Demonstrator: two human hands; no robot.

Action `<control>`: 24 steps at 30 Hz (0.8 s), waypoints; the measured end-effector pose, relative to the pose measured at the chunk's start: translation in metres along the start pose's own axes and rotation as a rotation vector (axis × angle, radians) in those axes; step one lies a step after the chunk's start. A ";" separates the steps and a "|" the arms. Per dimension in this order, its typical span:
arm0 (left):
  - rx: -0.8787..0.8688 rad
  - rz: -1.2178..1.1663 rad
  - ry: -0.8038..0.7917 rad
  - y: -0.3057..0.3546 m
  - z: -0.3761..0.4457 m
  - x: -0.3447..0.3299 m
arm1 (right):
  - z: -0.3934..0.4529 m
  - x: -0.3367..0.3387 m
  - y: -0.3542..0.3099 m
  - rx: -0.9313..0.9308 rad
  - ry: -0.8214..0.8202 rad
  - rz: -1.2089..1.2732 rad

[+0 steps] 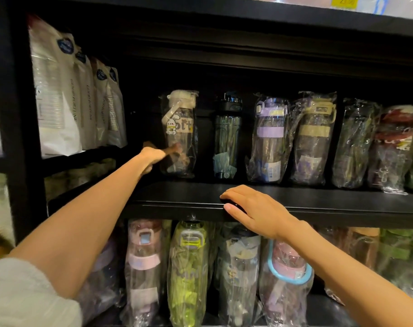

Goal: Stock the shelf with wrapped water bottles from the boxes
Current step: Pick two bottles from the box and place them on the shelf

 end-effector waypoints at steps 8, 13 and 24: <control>-0.550 0.269 0.296 0.032 -0.083 0.077 | -0.003 0.006 -0.004 -0.044 0.048 -0.051; -0.975 0.536 0.372 0.037 -0.151 0.112 | -0.026 0.022 -0.029 -0.043 0.228 -0.069; -1.214 1.151 0.103 -0.050 -0.299 0.099 | -0.142 0.019 -0.096 0.019 0.205 -0.079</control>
Point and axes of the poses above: each hand's wrist, its own z-axis towards the middle knuckle, its own x-axis out of the back of the hand, y = z × x, the point moved 1 cm from there along z, towards the middle knuckle, and after that the axes turned 2 degrees about -z, right-handed, at the moved point
